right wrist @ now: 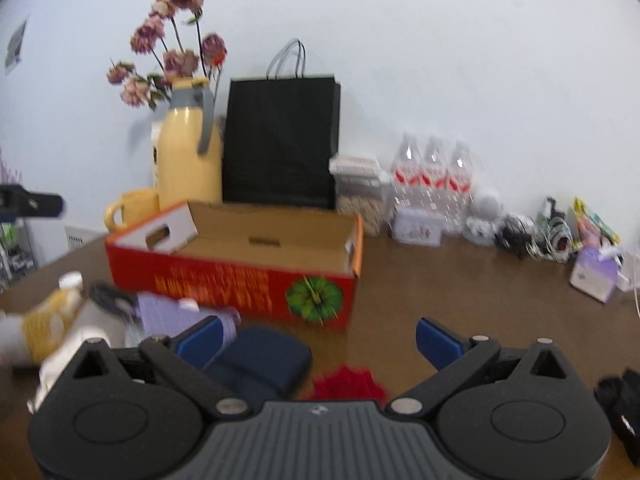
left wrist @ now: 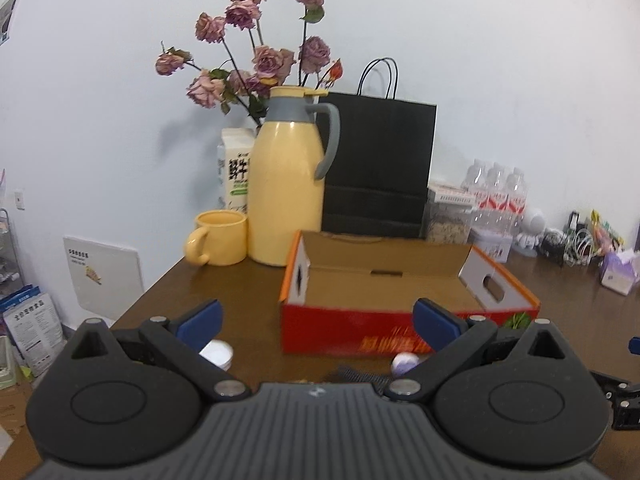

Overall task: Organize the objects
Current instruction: 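Move the right gripper to the red rose and close on it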

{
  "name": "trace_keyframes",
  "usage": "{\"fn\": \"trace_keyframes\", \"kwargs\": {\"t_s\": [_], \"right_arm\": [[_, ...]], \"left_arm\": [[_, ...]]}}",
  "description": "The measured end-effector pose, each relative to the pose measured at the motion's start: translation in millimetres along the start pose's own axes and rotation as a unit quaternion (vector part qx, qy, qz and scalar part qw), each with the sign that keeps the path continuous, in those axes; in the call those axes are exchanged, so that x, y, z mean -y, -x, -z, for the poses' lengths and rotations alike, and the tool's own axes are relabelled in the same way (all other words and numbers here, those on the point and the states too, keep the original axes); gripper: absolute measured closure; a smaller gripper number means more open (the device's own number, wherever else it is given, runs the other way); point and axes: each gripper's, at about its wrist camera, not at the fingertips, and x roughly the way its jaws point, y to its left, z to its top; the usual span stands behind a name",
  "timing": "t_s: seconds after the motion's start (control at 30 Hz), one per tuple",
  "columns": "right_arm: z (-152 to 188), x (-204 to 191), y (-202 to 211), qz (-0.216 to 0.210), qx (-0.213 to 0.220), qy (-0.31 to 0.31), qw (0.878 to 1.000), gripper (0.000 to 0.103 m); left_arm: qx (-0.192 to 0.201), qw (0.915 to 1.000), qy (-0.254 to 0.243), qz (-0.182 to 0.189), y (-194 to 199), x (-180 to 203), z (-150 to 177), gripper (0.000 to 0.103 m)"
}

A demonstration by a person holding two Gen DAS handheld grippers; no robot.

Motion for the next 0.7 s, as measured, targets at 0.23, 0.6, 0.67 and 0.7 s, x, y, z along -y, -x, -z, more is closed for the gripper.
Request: {"fn": "trace_keyframes", "kwargs": {"t_s": [0.23, 0.6, 0.67, 0.7], "right_arm": [[35.3, 12.4, -1.3, 0.014, -0.049, 0.0, 0.999, 0.0], [45.3, 18.7, -16.7, 0.025, -0.076, 0.006, 0.997, 0.0], [43.9, 18.2, -21.9, 0.027, -0.079, 0.01, 0.996, 0.0], [43.4, 18.2, -24.8, 0.029, -0.081, 0.013, 0.996, 0.0]], "left_arm": [[-0.019, 0.9997, -0.006, -0.013, 19.7, -23.0, 21.5, 0.0], [-0.045, 0.9986, 0.006, -0.027, 29.5, -50.7, 44.5, 0.0], [-0.047, 0.9985, 0.006, -0.028, 30.4, -52.3, 45.3, 0.0], [-0.05, 0.9984, 0.005, -0.027, 31.2, -52.9, 45.7, 0.0]]}}
